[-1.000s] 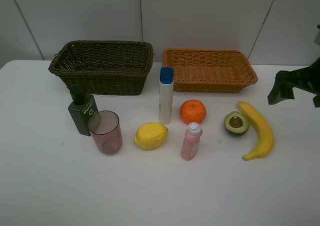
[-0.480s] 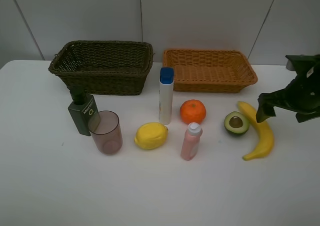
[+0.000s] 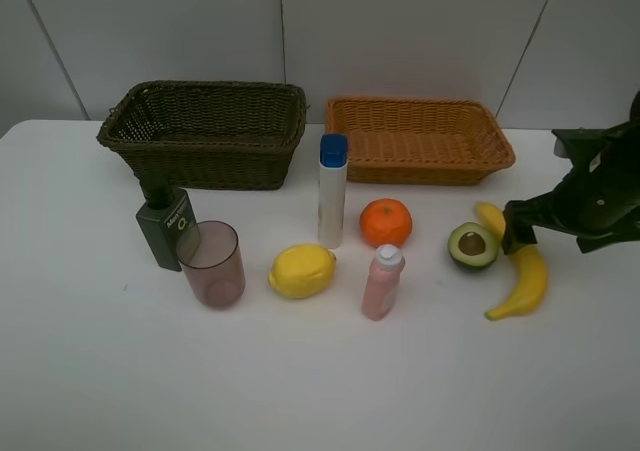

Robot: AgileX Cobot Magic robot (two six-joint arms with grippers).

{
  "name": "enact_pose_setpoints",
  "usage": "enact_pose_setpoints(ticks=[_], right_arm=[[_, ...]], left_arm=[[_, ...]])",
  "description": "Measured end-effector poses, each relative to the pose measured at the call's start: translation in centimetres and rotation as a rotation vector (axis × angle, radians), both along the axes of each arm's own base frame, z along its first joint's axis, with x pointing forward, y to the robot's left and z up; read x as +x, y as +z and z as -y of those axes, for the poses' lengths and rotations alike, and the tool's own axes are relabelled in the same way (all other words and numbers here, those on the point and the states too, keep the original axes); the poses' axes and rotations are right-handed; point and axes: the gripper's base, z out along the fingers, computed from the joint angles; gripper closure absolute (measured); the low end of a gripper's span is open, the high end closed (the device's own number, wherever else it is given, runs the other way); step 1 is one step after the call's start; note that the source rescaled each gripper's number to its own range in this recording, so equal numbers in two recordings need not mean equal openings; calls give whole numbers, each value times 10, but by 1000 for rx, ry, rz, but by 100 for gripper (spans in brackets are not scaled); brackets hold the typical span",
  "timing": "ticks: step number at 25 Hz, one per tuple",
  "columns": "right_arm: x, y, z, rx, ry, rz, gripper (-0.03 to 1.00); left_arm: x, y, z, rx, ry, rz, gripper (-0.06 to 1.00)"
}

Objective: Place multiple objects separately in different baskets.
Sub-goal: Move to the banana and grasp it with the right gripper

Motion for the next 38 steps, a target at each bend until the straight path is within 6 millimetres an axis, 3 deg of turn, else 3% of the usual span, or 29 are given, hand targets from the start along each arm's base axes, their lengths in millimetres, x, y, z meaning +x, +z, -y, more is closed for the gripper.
enact_pose_setpoints(ticks=[15, 38], right_arm=[[4, -33, 0, -3, 6, -79, -3], [6, -33, 0, -6, 15, -59, -3]], left_arm=[[0, 0, 0, 0, 0, 0, 0], [0, 0, 0, 0, 0, 0, 0]])
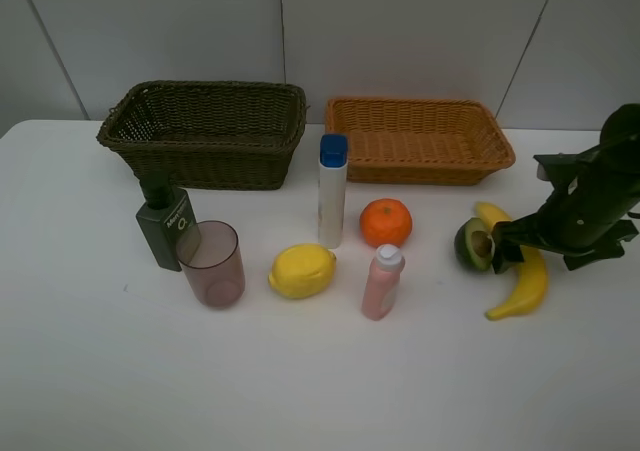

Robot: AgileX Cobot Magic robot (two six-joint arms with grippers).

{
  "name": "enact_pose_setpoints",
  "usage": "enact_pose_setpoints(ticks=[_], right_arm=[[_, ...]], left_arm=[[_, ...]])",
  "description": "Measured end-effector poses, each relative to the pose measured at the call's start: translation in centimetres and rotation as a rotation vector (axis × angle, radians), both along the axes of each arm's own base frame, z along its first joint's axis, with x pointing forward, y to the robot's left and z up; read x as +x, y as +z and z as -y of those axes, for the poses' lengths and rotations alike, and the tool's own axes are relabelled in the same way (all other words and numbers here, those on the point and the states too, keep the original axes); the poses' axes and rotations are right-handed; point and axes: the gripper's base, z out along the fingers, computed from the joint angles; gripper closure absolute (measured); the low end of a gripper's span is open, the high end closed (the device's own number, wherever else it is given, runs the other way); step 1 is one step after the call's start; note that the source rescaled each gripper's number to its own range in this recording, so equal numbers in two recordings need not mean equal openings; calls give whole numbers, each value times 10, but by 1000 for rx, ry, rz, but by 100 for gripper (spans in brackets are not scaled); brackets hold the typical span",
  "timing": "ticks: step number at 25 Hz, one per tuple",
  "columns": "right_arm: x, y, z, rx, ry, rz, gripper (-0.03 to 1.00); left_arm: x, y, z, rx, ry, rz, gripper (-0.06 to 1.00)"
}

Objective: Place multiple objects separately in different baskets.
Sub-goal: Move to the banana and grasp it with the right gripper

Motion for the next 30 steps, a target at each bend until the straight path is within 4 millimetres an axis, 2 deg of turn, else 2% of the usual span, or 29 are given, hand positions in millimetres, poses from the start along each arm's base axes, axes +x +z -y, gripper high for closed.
enact_pose_setpoints(ticks=[11, 14, 17, 23, 25, 30], right_arm=[[1, 0, 0, -7, 13, 14, -3], [2, 0, 0, -6, 14, 23, 0], [3, 1, 0, -6, 16, 30, 15], [3, 1, 0, -6, 17, 35, 65], [3, 1, 0, -6, 17, 35, 79], [3, 1, 1, -18, 33, 35, 81]], left_arm=[[0, 0, 0, 0, 0, 0, 0], [0, 0, 0, 0, 0, 0, 0], [0, 0, 0, 0, 0, 0, 0], [0, 0, 0, 0, 0, 0, 0], [0, 0, 0, 0, 0, 0, 0], [0, 0, 0, 0, 0, 0, 0]])
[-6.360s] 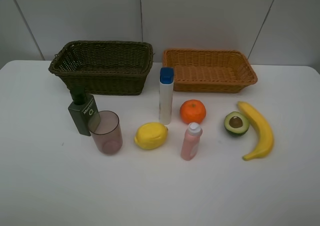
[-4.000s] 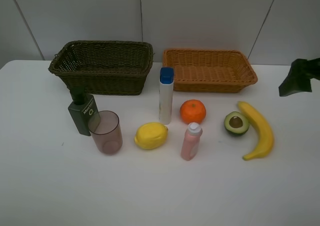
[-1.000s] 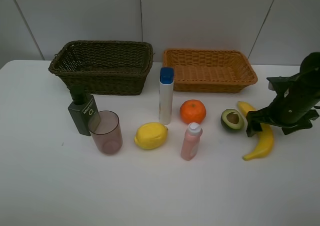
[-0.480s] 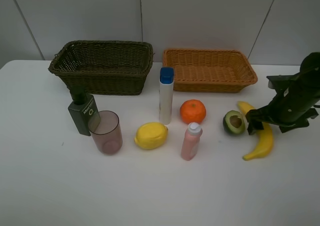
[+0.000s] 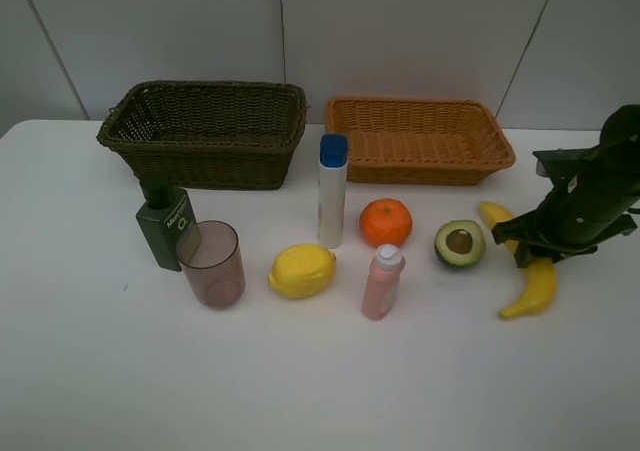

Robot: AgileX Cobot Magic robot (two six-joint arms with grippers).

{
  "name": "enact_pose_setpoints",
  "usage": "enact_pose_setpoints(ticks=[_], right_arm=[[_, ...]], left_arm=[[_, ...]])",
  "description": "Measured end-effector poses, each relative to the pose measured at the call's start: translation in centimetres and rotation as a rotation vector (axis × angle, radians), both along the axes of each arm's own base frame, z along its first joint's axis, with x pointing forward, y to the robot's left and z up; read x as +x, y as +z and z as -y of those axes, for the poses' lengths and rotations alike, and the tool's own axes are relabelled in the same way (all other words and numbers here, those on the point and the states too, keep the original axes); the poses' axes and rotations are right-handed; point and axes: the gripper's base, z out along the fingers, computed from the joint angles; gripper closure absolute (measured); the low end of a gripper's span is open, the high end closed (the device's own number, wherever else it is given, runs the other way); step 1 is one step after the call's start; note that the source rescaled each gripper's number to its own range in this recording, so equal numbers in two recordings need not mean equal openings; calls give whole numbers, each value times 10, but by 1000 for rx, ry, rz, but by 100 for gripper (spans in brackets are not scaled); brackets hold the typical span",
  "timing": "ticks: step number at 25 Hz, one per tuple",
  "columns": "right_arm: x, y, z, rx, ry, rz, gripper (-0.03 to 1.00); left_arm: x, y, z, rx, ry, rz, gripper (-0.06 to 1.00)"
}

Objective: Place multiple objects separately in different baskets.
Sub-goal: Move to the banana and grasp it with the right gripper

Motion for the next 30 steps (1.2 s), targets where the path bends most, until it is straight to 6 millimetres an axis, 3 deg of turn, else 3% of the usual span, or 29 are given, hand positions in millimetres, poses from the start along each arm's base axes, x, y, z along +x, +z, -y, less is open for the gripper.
enact_pose_setpoints(ticks=[30], right_arm=[[-1, 4, -1, 11, -15, 9, 81]], left_arm=[[0, 0, 0, 0, 0, 0, 0]])
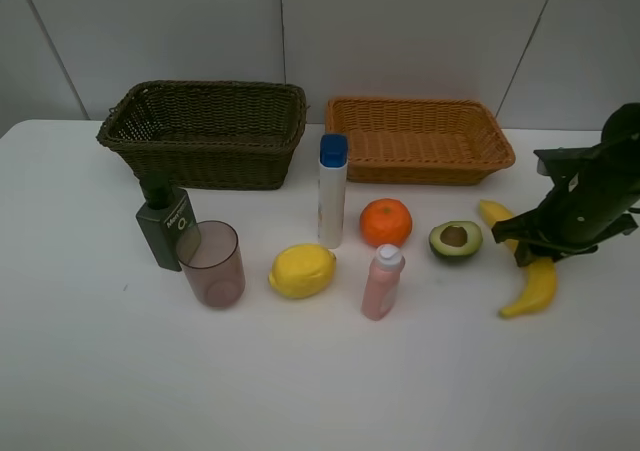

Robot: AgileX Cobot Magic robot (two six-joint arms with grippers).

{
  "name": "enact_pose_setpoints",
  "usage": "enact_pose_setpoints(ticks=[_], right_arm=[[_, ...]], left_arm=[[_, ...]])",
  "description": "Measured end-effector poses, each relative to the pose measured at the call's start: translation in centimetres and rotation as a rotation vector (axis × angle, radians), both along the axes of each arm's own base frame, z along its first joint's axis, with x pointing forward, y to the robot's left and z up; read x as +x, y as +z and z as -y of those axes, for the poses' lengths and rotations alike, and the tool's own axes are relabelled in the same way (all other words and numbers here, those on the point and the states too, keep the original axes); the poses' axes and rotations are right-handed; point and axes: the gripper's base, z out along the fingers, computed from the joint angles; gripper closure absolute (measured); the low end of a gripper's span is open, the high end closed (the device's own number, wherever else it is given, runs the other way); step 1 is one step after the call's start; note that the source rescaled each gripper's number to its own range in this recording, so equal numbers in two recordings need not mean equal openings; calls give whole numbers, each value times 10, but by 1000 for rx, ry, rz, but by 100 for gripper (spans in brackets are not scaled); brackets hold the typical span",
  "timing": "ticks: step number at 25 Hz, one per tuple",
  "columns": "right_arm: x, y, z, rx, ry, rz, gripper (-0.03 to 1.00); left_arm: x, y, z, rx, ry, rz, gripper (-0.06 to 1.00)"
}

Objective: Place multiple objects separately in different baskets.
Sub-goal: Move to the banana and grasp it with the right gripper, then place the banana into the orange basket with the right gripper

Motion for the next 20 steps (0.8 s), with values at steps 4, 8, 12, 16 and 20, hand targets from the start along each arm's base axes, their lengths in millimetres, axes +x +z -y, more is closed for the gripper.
enact_pose_setpoints(ticks=[4, 8, 12, 16, 20], right_arm=[[-2, 14, 0, 1, -3, 31, 81], [-5, 26, 1, -1, -7, 52, 81], [-9, 41, 1, -1, -12, 74, 81], [-13, 57, 1, 9, -23, 120, 81], [-16, 70, 0, 18, -29, 166, 81]], left_arm=[[0, 0, 0, 0, 0, 0, 0], [0, 0, 0, 0, 0, 0, 0], [0, 0, 0, 0, 0, 0, 0], [0, 0, 0, 0, 0, 0, 0], [0, 0, 0, 0, 0, 0, 0]])
